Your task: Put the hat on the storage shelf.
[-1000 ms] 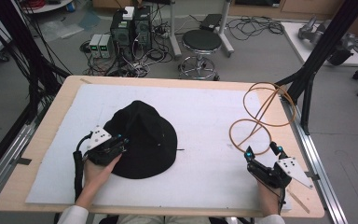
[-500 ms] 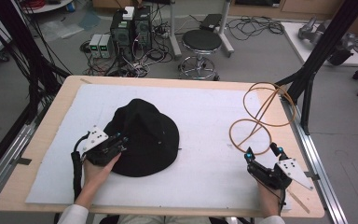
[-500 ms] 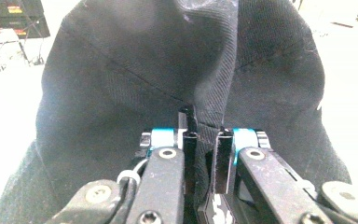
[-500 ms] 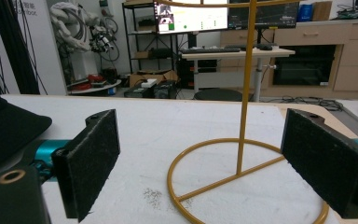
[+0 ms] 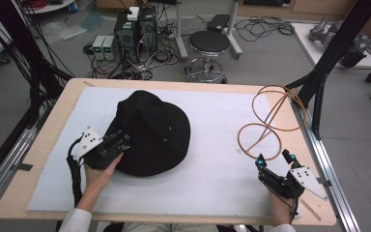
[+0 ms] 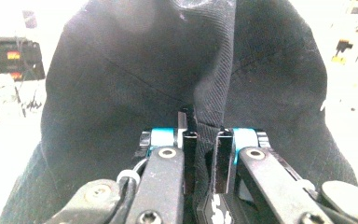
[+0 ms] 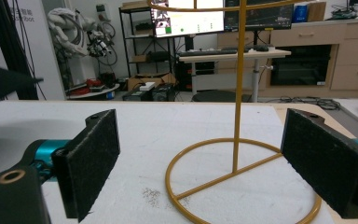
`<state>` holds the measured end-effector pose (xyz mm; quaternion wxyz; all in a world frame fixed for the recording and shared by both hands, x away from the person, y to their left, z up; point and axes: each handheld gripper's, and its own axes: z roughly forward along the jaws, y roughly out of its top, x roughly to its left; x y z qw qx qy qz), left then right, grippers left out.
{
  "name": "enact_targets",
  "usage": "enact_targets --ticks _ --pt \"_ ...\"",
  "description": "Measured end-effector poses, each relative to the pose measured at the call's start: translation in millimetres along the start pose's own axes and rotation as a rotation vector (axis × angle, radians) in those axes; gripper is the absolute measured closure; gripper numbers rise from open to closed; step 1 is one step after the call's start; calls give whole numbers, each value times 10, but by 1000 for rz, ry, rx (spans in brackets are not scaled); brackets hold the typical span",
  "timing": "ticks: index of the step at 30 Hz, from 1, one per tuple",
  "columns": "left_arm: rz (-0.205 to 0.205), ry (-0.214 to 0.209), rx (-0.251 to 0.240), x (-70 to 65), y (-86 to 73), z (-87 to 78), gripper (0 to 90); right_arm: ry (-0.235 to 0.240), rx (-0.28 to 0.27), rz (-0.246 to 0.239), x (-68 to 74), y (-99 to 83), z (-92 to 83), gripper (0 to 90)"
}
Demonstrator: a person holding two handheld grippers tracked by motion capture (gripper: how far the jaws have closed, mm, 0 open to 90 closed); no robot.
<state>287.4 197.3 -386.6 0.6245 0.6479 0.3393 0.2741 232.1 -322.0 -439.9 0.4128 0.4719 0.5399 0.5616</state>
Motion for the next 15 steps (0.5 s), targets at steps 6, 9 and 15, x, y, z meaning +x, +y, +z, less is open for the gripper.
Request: enact_targets --ticks 6,9,15 --pt "-21 -26 -100 16 160 68 863 7 0 -1 20 -1 18 109" --pt "-27 -36 -146 -4 231 105 863 5 -2 -2 28 0 18 109" --pt "-43 -47 -205 -47 397 235 863 -1 -1 -1 33 0 19 109"
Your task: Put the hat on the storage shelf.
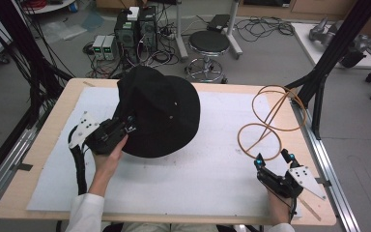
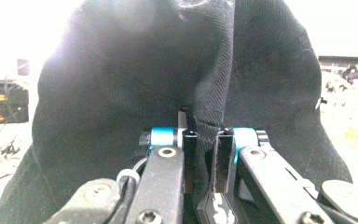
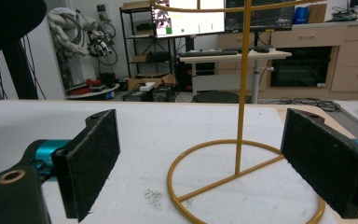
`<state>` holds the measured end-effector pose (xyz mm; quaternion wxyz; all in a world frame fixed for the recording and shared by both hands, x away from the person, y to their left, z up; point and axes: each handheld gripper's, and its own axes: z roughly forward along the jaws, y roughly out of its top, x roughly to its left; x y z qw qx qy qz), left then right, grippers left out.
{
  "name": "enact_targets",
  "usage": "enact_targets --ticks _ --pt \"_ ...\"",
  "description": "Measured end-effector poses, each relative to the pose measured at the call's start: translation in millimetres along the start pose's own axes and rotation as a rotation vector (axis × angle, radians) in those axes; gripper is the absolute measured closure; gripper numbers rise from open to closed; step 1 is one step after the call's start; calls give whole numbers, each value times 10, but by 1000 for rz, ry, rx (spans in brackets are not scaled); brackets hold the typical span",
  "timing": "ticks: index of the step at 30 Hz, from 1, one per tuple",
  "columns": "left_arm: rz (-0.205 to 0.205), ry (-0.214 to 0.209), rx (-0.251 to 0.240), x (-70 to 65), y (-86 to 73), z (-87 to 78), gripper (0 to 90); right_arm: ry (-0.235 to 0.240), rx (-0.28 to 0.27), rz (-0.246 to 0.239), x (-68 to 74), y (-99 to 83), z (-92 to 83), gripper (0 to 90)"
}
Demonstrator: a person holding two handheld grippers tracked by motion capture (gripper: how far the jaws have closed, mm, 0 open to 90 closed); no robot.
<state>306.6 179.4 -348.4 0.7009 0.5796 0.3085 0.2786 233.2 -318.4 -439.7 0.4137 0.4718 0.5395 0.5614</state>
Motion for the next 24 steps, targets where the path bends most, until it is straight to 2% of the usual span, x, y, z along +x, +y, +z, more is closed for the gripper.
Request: enact_targets --ticks 4,7,12,14,15,17,24 --pt "-2 -10 -14 -27 61 107 863 -1 -1 -4 -1 -3 12 109" --pt "-5 -24 -32 -68 131 288 863 -2 4 -5 5 -5 23 109" --pt "-8 -48 -34 -127 166 453 863 1 7 -3 12 -6 38 109" --pt "4 -68 -24 -181 190 594 863 2 10 -1 15 -6 41 109" --pt "4 -68 -24 -181 190 594 862 2 10 -1 15 -6 41 109" --pt "25 -100 2 -232 226 726 863 9 20 3 14 -9 52 109" --pt "38 -145 7 -327 289 941 863 8 16 1 7 -9 54 109"
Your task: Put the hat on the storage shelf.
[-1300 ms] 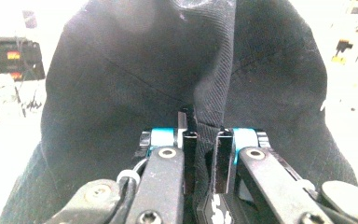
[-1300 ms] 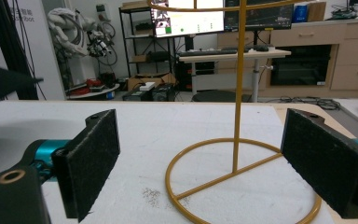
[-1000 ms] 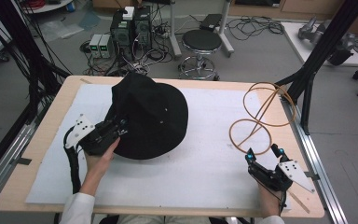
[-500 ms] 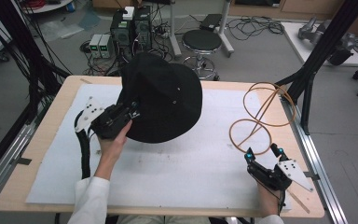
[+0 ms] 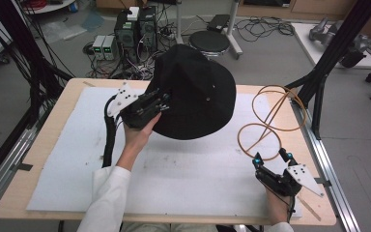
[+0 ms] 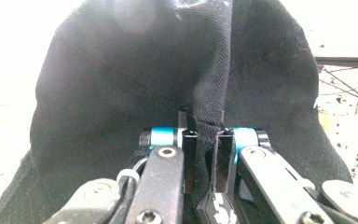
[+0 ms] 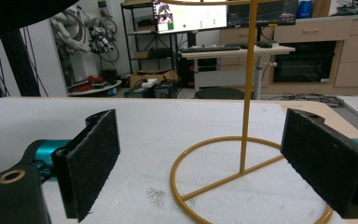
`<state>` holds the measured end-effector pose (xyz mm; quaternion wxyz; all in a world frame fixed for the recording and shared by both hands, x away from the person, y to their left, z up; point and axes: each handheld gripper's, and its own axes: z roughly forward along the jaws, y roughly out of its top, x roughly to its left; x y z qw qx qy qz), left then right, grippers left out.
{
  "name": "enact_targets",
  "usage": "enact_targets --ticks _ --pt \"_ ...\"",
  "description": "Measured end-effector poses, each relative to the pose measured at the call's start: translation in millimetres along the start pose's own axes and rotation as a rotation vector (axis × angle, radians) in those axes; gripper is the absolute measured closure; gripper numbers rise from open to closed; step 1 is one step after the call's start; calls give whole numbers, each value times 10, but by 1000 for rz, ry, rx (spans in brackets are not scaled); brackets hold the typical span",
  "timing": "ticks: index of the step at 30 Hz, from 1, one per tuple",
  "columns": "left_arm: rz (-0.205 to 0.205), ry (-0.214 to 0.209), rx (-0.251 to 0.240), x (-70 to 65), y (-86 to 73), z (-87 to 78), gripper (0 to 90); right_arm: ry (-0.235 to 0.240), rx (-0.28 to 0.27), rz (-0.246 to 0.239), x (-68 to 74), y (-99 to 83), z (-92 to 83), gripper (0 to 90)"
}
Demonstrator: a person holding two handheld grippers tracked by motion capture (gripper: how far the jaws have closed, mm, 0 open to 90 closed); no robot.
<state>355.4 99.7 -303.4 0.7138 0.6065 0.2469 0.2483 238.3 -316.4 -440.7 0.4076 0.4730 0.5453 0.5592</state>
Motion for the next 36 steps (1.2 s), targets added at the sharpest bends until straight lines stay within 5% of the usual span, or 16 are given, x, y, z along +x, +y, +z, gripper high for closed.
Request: enact_targets --ticks 16,36 --pt "-10 -140 -34 -459 105 808 862 21 -3 13 6 -2 13 109" --pt "8 -271 7 -1104 124 1713 862 31 -10 25 28 5 20 109"
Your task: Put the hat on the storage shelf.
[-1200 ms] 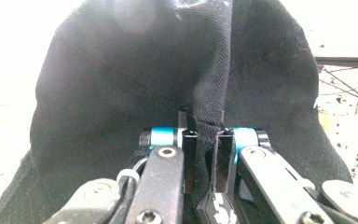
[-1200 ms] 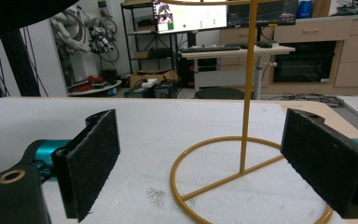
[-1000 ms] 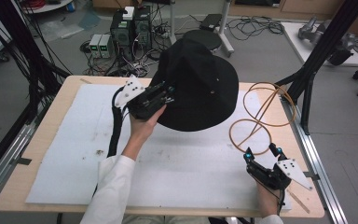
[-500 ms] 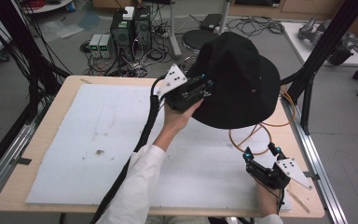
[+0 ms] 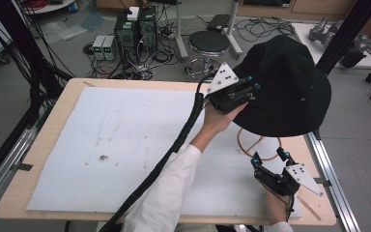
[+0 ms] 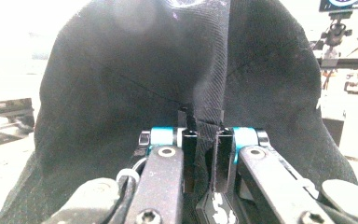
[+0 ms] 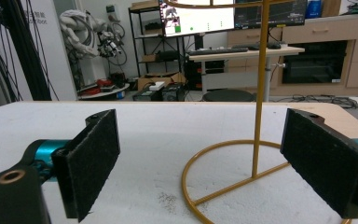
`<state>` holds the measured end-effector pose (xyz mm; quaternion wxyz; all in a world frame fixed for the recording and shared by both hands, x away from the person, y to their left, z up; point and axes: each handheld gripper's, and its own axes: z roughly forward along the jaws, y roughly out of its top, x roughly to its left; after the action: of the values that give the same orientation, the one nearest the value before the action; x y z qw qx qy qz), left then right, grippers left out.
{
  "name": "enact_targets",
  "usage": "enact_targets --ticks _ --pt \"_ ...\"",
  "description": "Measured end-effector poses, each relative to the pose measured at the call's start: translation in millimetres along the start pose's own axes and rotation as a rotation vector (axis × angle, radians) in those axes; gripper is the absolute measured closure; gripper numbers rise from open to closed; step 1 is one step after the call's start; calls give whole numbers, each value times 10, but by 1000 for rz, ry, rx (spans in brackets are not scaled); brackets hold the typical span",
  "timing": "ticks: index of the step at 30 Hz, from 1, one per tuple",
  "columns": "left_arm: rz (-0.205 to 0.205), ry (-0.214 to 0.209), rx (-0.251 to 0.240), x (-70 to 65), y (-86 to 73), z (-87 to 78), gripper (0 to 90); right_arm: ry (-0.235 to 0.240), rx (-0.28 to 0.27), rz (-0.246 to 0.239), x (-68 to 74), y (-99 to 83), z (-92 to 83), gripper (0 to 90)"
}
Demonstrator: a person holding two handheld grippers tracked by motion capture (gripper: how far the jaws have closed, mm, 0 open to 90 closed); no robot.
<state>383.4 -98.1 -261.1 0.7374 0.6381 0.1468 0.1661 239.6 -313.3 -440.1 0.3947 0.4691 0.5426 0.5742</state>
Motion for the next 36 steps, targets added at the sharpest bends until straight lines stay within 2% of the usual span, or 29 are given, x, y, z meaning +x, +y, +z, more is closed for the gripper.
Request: enact_targets --ticks 4,6,7,9,11,13,21,23,26,31,33,36 --pt "-7 -8 31 -21 -28 212 861 0 0 7 -12 0 -2 109" --pt "-10 -11 41 -18 -33 253 861 -1 -5 1 -22 -1 2 109" --pt "19 -14 94 -21 -43 355 860 -1 -3 4 -22 -2 4 109" --pt "23 -17 101 -25 -47 378 860 2 3 3 -21 -3 8 109" --pt "10 -30 121 -23 -52 418 859 2 4 5 -16 -4 8 109" --pt "-3 -41 164 -27 -67 495 859 3 4 6 -17 -4 10 110" --pt "20 -29 217 -68 -108 532 843 -4 -1 10 -33 -2 3 109" --pt "22 -41 227 -82 -156 525 843 -4 -3 5 -39 -1 0 109" --pt "-10 -47 220 -79 -204 517 839 -4 -1 5 -40 -2 0 109" --pt "-48 -42 239 -29 -248 521 820 -4 0 10 -37 -2 2 109" --pt "-66 -31 249 -5 -257 519 799 -4 -1 11 -36 -2 3 109" --pt "-71 -22 248 6 -262 508 738 -4 -1 7 -34 -2 3 109"
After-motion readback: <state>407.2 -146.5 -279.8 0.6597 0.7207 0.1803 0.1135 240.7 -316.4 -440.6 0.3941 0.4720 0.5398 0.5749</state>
